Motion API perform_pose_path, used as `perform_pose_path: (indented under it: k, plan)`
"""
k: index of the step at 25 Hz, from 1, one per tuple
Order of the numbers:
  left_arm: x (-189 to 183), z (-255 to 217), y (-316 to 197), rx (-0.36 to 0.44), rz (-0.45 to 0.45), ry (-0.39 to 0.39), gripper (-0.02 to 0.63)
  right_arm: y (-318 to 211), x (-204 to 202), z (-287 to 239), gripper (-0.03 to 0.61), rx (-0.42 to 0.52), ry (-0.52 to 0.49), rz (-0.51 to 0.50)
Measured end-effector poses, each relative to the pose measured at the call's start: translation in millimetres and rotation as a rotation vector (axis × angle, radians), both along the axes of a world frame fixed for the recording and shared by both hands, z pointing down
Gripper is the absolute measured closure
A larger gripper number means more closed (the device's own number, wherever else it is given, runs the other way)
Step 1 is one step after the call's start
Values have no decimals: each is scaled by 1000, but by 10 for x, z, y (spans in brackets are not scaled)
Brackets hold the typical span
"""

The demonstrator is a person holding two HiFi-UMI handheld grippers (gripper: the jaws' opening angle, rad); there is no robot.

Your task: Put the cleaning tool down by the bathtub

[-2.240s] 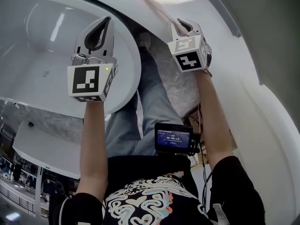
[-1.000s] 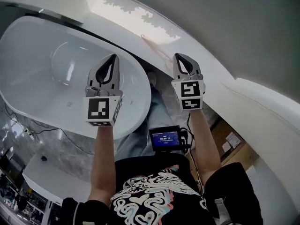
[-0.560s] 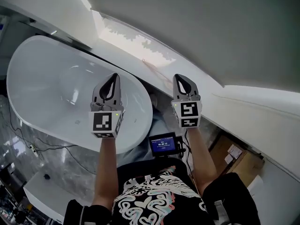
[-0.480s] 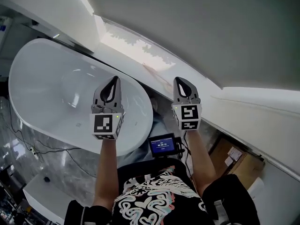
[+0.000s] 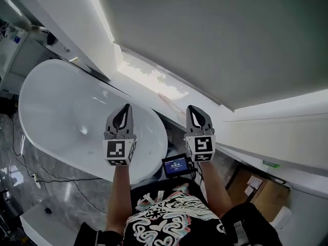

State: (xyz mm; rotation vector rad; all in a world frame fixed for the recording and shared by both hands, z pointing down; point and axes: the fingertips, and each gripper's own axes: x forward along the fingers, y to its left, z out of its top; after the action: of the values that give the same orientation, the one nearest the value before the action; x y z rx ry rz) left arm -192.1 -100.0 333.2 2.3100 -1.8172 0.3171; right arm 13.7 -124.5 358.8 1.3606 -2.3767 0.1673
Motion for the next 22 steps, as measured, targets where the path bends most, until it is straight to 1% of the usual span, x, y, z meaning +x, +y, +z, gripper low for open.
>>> perform_pose_path:
  k: [9,14,16,19,22]
  plan:
    - [4,-471,264,71,-7,-4,597,257,48,-547,551,88,-60,20]
    - [147,-796,478,128,27,-19,597,496,126,-878,551,141,-98,39]
    - [211,-856,561,132,41,-18,597,580,152,-962,551,150,-112,45]
    - [280,-961,637,143,56,-32,597,650,129,-1115,551,173,-117,27]
    - [317,-1050,646,170,50,-36,597,648,140,-1230,551,187,-141,21]
